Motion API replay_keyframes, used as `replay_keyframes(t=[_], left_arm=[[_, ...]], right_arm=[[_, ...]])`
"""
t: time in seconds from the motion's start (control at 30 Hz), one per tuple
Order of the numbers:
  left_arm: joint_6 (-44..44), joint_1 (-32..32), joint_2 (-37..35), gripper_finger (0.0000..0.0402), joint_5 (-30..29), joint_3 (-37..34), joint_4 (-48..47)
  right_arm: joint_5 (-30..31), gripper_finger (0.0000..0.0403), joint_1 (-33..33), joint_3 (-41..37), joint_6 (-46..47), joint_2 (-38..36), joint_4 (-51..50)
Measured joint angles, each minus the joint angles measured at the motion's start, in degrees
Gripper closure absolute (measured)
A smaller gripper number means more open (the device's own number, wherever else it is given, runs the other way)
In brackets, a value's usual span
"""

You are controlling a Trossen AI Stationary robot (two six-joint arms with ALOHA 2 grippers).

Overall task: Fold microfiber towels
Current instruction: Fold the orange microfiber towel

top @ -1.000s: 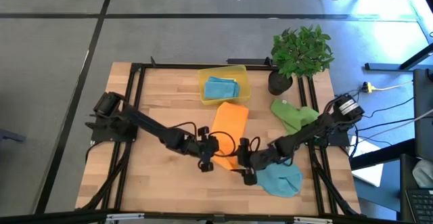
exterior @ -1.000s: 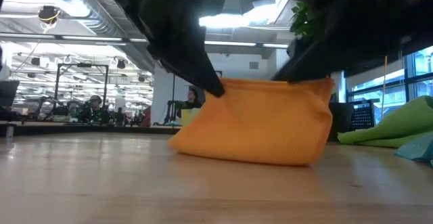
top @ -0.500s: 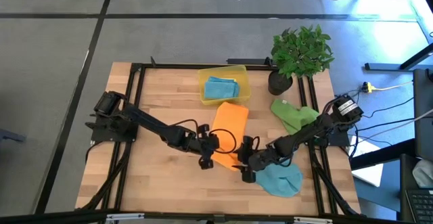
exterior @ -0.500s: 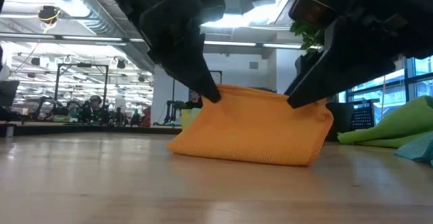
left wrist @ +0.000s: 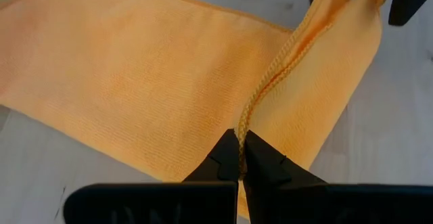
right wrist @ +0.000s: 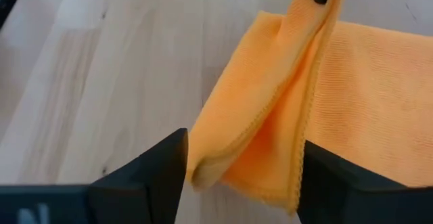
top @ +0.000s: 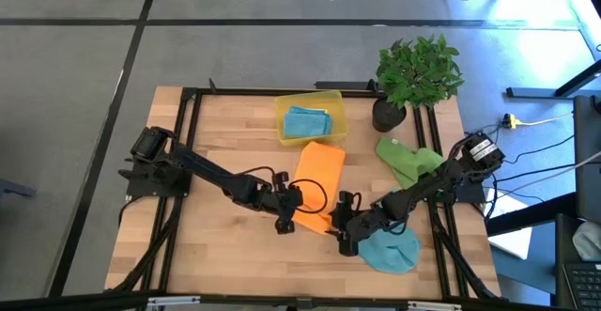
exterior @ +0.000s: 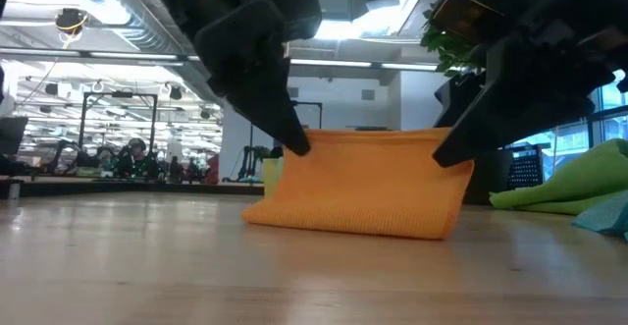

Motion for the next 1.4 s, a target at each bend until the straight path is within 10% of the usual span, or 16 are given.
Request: replay_keyframes(t=[0.63, 0.77, 1.4], left_arm=[[-0.48, -0.96, 0.0, 0.0401, 0.06, 0.0, -1.78], [-1.65, -2.47, 0.0, 0.0401, 1.4, 0.01, -1.77], [-4.65, -15.9, 0.0, 0.0401, 15.34, 7.69, 4.63]], right_arm=[[2.22, 0.0325, -0.02, 0.0, -9.49, 0.0, 0.02], [-0.75, 0.039, 0.0, 0.0, -11.93, 0.0, 0.04], [-27.13, 0.0394, 5.72, 5.57, -14.78, -0.07, 6.3]])
